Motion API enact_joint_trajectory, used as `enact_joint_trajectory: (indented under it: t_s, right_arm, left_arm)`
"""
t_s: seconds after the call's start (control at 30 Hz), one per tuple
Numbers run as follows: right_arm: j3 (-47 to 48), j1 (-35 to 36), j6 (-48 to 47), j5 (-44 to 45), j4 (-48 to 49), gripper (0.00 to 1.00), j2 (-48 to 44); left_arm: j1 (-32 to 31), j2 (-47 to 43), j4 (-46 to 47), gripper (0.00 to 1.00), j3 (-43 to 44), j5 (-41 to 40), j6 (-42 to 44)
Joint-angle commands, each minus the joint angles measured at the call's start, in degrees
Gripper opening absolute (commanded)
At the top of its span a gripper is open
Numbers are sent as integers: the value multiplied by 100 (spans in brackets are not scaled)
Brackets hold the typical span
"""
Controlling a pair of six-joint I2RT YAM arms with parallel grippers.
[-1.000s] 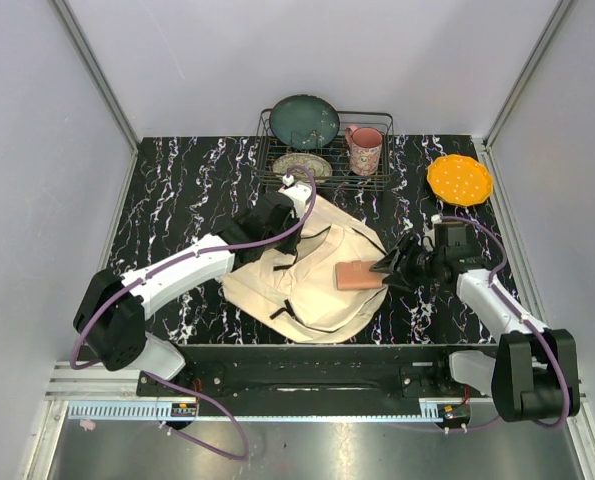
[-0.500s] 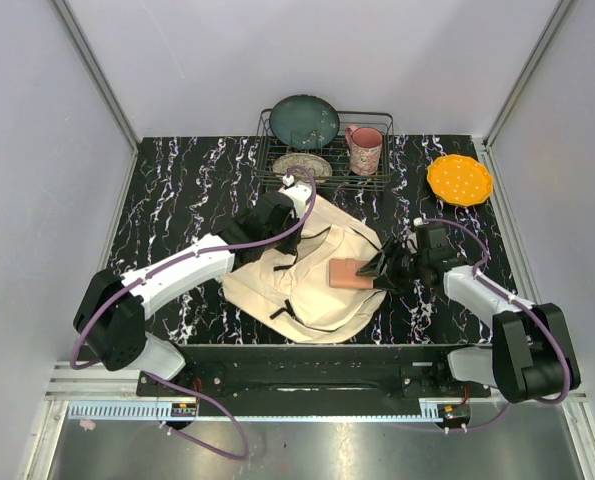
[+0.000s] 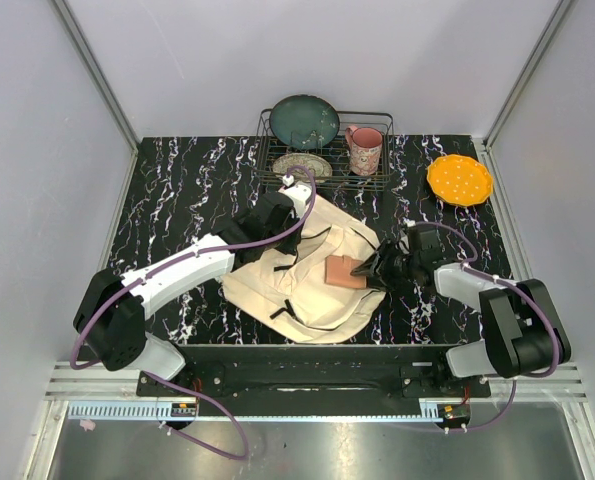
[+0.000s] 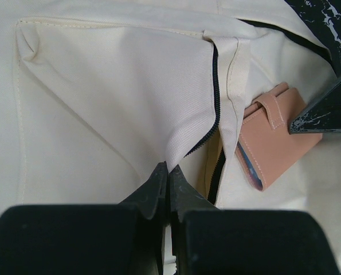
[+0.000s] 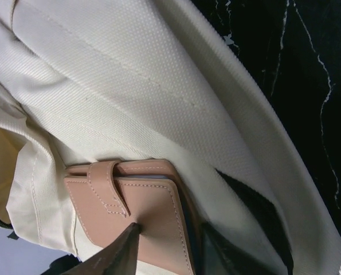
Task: Pack the student bag
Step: Adjust the personal item in the student bag.
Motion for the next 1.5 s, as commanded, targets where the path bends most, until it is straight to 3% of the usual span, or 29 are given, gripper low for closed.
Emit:
enact_joint_trajectory:
  t_s: [0.0,0.1,0.2,0.33,0.47,0.53,0.57,0.6,0.7,0.97,1.17,1.47]
  right_arm:
    - [-112,96,305,-60,824,40,164]
    - [-121,114,315,-86,895,24,86]
    - [-156,114,402,-112,956,15,-177]
    - [-174,114,473,-200,992,13,-678]
    - [-51,114,289,-183,720,25,-1109]
    - [-25,114,201,96,466,44,-1259]
    - [62,114,157,177,334,59,-1286]
    - [133,114,26,247,167,62,-1242]
    - [423,114,-160,799,-973,64,-1329]
    - [494,166,367,1830,-2137,69,-2885]
    - [28,491,1114,820,-1102,68,-2684]
    - [161,1660,2078,1451,-511,69,-1611]
  left_arm:
    - [-15,-326,317,0,72,232,-84]
    - [-15,-334,317,0,54,223,-84]
    - [-15,-343,317,0,28,215,-84]
    - [-7,-343,317,0,19,197,-66]
    - [-6,-335,317,0,19,180,-49]
    - [-7,-343,317,0,10,188,-49]
    - [-15,-335,317,0,19,188,-49]
    - [-7,-343,317,0,19,197,-49]
    - [-7,-378,317,0,-16,180,-66]
    - [-15,-431,291,0,-52,118,-40]
    - [-15,-405,299,0,1,136,-40]
    - [-7,-387,282,0,89,127,-75]
